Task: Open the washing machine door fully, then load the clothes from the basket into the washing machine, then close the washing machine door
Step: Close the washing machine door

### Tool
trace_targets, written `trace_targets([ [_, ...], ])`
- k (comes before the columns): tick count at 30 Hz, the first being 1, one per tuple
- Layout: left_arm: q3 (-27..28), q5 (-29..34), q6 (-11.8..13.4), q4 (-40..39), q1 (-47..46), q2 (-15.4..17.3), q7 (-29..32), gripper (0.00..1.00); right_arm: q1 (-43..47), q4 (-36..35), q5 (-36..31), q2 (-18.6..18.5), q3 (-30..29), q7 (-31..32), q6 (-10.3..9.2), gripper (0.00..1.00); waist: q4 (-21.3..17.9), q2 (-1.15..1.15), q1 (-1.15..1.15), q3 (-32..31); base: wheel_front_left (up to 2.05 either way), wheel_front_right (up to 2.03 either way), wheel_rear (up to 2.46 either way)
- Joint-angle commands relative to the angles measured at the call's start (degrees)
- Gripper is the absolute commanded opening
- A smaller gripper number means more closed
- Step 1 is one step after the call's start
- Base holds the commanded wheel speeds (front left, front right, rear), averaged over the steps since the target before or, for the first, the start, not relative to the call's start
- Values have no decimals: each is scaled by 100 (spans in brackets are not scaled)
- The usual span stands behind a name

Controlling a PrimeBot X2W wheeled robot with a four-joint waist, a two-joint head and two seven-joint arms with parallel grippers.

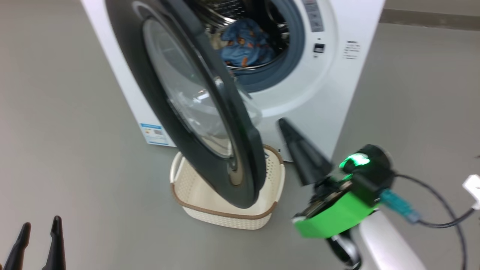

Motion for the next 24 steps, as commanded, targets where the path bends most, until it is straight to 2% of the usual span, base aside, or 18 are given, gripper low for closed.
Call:
trace_targets([
  [1,211,-3,-14,-67,-300,136,-36,100,-223,-166,53,73,261,-27,9,0,208,0,0,-47,0,0,0],
  [6,180,0,-14,-9,-324,96,-36,100,-415,186,-58,73,948,-27,9,0,379,0,0,-87,0,0,0],
  [11,145,25,-14,41,-347,46,-36,100,-583,834,-124,73,1340,-27,9,0,538,0,0,-142,0,0,0],
  [24,208,-77,-14,60,-352,-13,-36,100,-587,1915,-106,69,1191,-27,9,0,822,0,0,-48,0,0,0],
])
